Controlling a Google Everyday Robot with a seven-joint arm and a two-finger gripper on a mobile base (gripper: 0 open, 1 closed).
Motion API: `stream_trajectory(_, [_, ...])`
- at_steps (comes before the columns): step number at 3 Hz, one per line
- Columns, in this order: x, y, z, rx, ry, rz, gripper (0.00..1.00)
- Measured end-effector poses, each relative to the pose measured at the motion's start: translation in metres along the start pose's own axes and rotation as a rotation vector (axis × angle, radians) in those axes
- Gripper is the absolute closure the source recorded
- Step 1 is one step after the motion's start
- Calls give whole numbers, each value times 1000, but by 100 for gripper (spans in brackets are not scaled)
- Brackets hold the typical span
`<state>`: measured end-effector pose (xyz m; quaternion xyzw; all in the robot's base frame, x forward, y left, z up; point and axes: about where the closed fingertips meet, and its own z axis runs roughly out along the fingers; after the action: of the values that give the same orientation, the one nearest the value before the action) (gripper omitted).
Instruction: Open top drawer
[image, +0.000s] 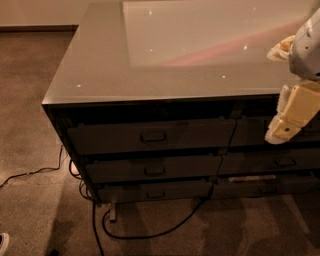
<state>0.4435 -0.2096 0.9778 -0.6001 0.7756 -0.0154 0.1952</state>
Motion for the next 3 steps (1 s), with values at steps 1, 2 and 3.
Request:
stream_trajectory(1, [-17,15,43,-113,-100,12,0])
stream_trajectory(2, [-51,41,90,-226,-168,-23,0])
stream_trajectory(3, [-86,73,130,-322,-217,-73,0])
